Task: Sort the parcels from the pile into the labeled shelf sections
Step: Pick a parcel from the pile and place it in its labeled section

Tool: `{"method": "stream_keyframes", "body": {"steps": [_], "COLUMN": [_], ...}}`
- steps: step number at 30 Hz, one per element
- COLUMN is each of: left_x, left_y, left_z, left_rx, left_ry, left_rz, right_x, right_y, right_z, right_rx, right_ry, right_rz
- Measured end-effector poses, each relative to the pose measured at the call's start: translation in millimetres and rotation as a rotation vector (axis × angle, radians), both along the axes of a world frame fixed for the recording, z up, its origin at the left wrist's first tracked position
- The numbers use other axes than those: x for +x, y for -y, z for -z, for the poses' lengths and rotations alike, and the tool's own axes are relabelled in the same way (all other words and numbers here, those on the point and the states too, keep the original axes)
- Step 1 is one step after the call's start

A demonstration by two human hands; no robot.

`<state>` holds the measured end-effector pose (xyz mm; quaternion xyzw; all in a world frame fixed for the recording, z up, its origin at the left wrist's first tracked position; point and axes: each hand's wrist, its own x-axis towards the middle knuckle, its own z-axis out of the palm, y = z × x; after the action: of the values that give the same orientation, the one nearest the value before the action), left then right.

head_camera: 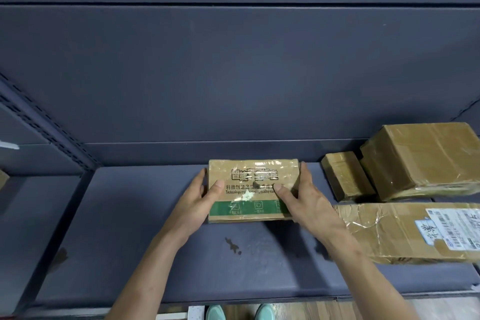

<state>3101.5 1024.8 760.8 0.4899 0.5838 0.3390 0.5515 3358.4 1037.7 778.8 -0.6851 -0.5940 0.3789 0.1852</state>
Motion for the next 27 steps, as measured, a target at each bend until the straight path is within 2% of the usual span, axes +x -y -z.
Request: {"method": "stream_keyframes", "body": {"steps": [4, 7, 13, 19, 23, 27], "left_x": [-10.9, -11.7, -14.0, -21.4, -21.3, -24.8], "left_y": [4.9, 8.3, 20.3, 25.0, 26.3, 32.0], "left_z": [-8.9, -13.7, 4.3, 9.3, 15.7, 33.0], "left_rx": [0.013, -0.020, -0.102, -0.194, -0.097, -0.040], "left_ry": [-0.019, -0.045, -0.134, -0.093, -0.137, -0.083], "left_rz": [0.056, -0.028, -0.087, -0.071, -0.095, -0.092], "right_x": [-5.3, -9.4, -15.7, -21.2, -27.7, -28.2], "right_y": [8.5, 14.0, 35.6, 40.7, 41.1, 46.1], "right_z": [-0.8, 3.4, 13.5, 18.9, 25.5, 41.3], "right_rx": [0.062, 0.148, 0.068, 0.010, 0.067, 0.089], "right_ry": [-0.043, -0.057, -0.164, -0.223, -0.231, -0.235], "right_rz": [0.018, 0.034, -0.012, 0.108, 0.137, 0.110]}}
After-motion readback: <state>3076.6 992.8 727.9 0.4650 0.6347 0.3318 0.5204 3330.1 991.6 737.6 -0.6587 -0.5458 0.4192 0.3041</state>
